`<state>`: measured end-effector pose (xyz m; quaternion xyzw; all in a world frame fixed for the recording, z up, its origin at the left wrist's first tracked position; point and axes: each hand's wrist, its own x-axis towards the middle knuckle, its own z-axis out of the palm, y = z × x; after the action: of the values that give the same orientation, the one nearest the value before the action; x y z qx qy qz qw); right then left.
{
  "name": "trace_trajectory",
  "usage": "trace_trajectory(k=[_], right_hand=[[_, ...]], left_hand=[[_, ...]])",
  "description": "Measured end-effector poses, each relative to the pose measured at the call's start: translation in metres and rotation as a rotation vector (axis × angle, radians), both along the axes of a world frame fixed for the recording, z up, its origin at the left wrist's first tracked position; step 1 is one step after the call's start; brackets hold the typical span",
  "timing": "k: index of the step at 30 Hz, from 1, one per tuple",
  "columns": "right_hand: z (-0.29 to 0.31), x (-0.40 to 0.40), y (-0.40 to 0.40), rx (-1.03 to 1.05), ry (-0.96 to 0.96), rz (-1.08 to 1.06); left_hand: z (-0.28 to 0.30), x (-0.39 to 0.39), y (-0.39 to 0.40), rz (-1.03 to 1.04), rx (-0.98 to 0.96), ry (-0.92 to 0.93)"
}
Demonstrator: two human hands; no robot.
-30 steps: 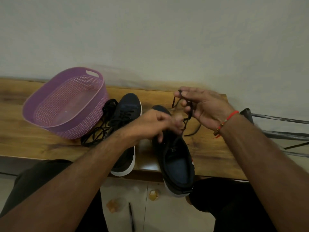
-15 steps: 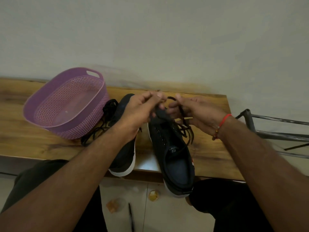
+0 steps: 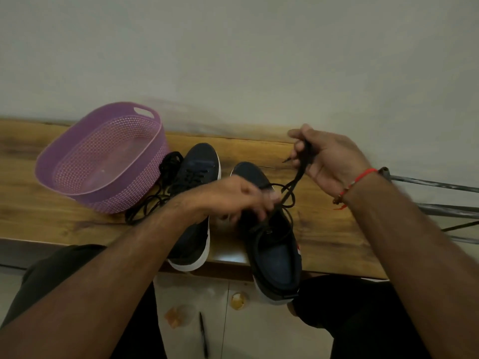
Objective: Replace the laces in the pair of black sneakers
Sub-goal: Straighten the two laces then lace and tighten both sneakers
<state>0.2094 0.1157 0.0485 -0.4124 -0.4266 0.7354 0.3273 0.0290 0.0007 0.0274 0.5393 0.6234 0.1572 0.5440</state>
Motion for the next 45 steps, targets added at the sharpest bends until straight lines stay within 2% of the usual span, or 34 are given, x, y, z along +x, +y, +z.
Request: trace_trajectory(k=[3, 7, 9, 13, 15, 18, 20, 21, 23, 25, 27, 29, 31, 34, 35, 36, 38, 41, 42, 45], right_hand=[[0.0, -0.009, -0.015, 0.192, -0.18, 0.379], [-0.004, -0.012, -0.025, 0.338, -0.353, 0.808], [-0.004, -0.009, -0.024, 0.348, -0.395, 0.934], [-0.002, -0.001, -0.015, 0.321, -0.427, 1.015], [0.0, 0.003, -0.009, 0.314, -0.448, 0.972], [0.006, 0.007, -0.007, 0.348, -0.474, 0.821], [0.003, 0.005, -0.004, 0.44, -0.531, 0.609], [0.0, 0.004, -0.001, 0.509, -0.562, 0.462], [-0.006, 0.004, 0.009, 0.688, -0.631, 0.185], [-0.009, 0.007, 0.015, 0.731, -0.658, 0.061], [-0.006, 0.009, 0.017, 0.616, -0.584, 0.003], [-0.003, 0.009, 0.014, 0.415, -0.444, 0.046], [-0.002, 0.007, 0.01, 0.323, -0.324, 0.082], [0.001, 0.004, 0.012, 0.491, -0.129, -0.09], [0.002, 0.003, 0.013, 0.53, -0.072, -0.127], [0.004, 0.002, 0.013, 0.526, -0.048, -0.132], [0.004, 0.002, 0.012, 0.433, -0.114, -0.071], [-0.003, 0.002, 0.006, 0.383, -0.373, 0.079], [-0.006, 0.002, 0.004, 0.429, -0.477, 0.129], [-0.01, 0.0, 0.003, 0.537, -0.704, 0.286]], left_hand=[[-0.003, 0.001, 0.007, 0.352, 0.099, -0.18], [-0.006, -0.001, 0.012, 0.589, 0.027, -0.719], [-0.006, -0.006, 0.014, 0.666, 0.036, -0.87], [-0.005, -0.029, 0.018, 0.901, 0.185, -0.963], [-0.002, -0.039, 0.019, 0.996, 0.273, -0.909], [0.001, -0.039, 0.018, 0.965, 0.387, -0.632], [-0.003, -0.039, 0.015, 0.941, 0.457, -0.368], [-0.003, -0.04, 0.014, 0.968, 0.487, -0.298], [0.001, -0.045, 0.011, 1.069, 0.524, -0.361], [0.009, -0.048, 0.009, 1.078, 0.544, -0.546], [0.014, -0.046, 0.009, 1.007, 0.556, -0.644], [0.015, -0.042, 0.009, 0.931, 0.574, -0.637], [0.012, -0.037, 0.011, 0.858, 0.658, -0.499], [0.007, -0.027, 0.01, 0.688, 0.953, -0.191], [0.006, -0.023, 0.009, 0.618, 0.988, -0.121], [0.005, -0.018, 0.007, 0.547, 0.949, -0.056], [-0.002, -0.01, 0.003, 0.378, 0.722, 0.105], [-0.024, -0.004, -0.001, 0.114, 0.469, 0.451], [-0.028, -0.002, 0.0, 0.09, 0.434, 0.492], [-0.029, 0.001, 0.004, 0.082, 0.37, 0.462]])
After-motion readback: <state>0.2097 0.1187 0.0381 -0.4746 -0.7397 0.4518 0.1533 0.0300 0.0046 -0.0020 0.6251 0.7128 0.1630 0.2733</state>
